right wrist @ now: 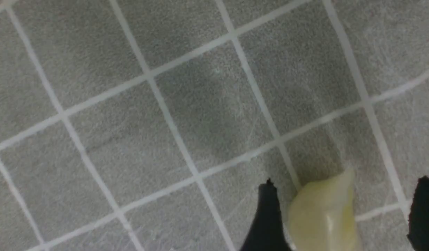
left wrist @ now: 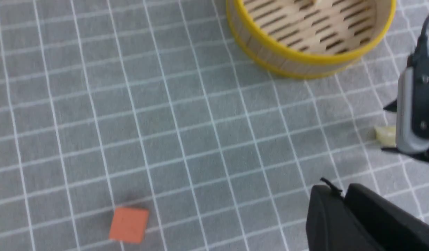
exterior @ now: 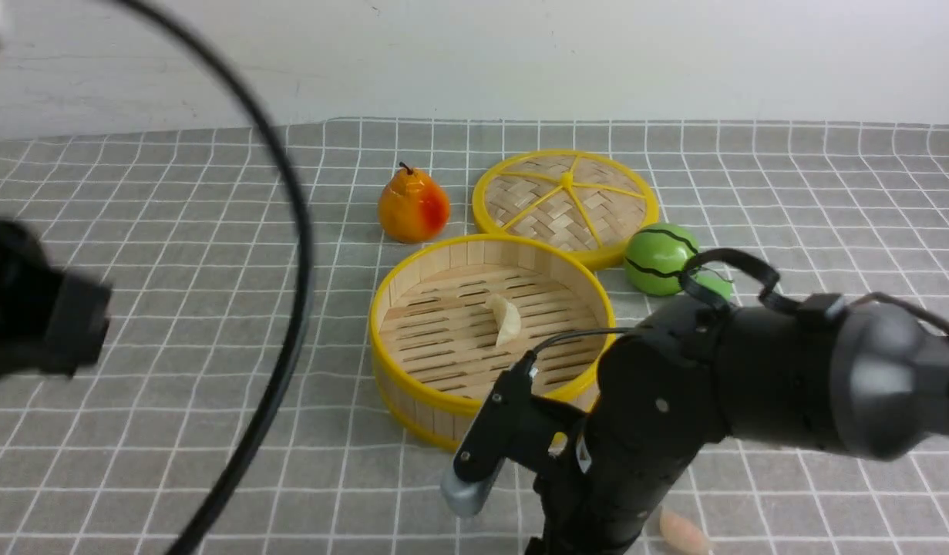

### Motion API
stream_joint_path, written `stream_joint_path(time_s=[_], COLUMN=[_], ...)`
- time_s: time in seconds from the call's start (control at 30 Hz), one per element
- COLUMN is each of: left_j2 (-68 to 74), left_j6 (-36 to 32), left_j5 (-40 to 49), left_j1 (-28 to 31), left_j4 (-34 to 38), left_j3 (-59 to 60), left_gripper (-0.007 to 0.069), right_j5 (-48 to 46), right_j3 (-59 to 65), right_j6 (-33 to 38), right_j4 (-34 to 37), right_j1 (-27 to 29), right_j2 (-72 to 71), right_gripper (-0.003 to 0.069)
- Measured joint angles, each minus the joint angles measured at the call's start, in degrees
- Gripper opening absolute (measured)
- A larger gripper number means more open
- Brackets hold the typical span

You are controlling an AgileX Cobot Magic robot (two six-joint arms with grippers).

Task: Put the dumplings into the steamer on the table with the grey tablecloth.
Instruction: 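Reach for and grasp a dumpling lying on the table beside the steamer, then place the dumpling in the bamboo steamer basket with the right gripper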

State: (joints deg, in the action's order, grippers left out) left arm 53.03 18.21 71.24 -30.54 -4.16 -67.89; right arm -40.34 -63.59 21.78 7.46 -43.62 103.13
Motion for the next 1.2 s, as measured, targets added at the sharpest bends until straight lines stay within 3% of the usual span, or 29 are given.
stream_joint_path(time_s=[0.17,0.27,0.3,0.5,0.67,0.83,1.2], left_j2=[-8.78,-14.95,-16.06,-21.18,-22.2,-22.2,-22.2], left_j6=[0.12,0.12,0.12,0.12,0.12,0.12,0.12], left_j5=[0.0,0.0,0.0,-0.06,-0.11,-1.81,-2.44], left_j1=[0.0,0.0,0.0,0.0,0.0,0.0,0.0], left_j4=[1.35,1.93,1.94,1.98,1.8,1.8,1.8], left_j3=[10.77,15.83,16.64,18.26,18.31,18.36,18.36], left_gripper=[0.006,0.006,0.006,0.0062,0.0069,0.0073,0.0086], right_j5=[1.74,1.81,1.75,-4.86,-9.01,-2.69,8.1], right_j3=[0.0,-0.07,-0.19,-5.58,-18.83,-29.51,-37.98], right_j6=[0.0,0.0,0.0,-1.86,-7.3,-14.52,-22.55], right_j4=[0.05,0.18,0.18,0.18,0.18,0.17,-0.22], right_j1=[0.0,0.0,0.0,0.0,0.63,2.66,6.6], right_j2=[2.34,2.96,2.96,2.13,0.82,4.68,21.59], right_gripper=[0.0407,0.0258,0.0245,0.024,0.0239,0.0237,0.0232])
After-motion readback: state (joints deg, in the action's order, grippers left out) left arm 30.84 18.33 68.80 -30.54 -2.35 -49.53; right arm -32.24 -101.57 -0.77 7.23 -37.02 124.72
